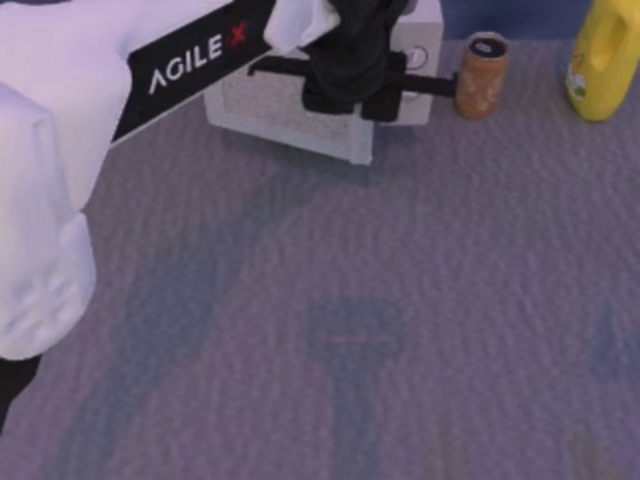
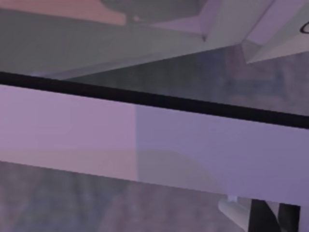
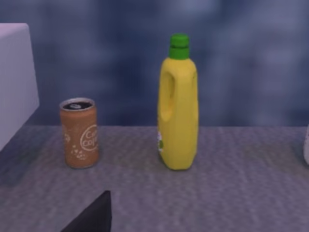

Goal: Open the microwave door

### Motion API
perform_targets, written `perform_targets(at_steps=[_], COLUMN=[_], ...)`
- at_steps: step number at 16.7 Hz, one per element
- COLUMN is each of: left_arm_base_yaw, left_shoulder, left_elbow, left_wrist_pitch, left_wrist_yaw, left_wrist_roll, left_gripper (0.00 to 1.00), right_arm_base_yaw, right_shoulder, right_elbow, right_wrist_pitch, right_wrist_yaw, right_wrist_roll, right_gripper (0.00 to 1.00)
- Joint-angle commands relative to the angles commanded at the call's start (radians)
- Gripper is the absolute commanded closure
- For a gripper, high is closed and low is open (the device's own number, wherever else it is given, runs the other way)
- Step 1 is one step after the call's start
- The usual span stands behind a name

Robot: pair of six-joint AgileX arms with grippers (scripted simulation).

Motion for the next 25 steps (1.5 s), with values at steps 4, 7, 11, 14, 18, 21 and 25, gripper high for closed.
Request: perform_targets(at_steps=[4, 7, 11, 14, 18, 21, 25], left_arm_base_yaw=[0.000, 0.000, -0.008, -0.001, 0.014, 0.017, 0.017], left_shoulder=[0.000, 0.000, 0.008, -0.023, -0.097, -0.113, -0.113], left_elbow=[0.000, 0.000, -0.004, -0.045, -0.161, -0.186, -0.186], left_wrist_pitch=[0.000, 0.000, 0.000, 0.023, 0.079, 0.092, 0.092], left_wrist_yaw=[0.000, 0.000, 0.005, 0.014, 0.050, 0.060, 0.060], left_wrist_roll=[0.000, 0.000, -0.004, 0.023, 0.095, 0.113, 0.113], left_gripper=[1.00, 1.00, 1.00, 1.00, 1.00, 1.00, 1.00], right_arm_base_yaw=[0.000, 0.000, 0.000, 0.000, 0.000, 0.000, 0.000], right_shoulder=[0.000, 0.000, 0.000, 0.000, 0.000, 0.000, 0.000], right_elbow=[0.000, 0.000, 0.000, 0.000, 0.000, 0.000, 0.000], right_wrist_pitch=[0.000, 0.000, 0.000, 0.000, 0.000, 0.000, 0.000], right_wrist_yaw=[0.000, 0.000, 0.000, 0.000, 0.000, 0.000, 0.000], right_wrist_roll=[0.000, 0.000, 0.000, 0.000, 0.000, 0.000, 0.000], right_gripper=[0.00, 0.00, 0.00, 0.00, 0.00, 0.00, 0.00])
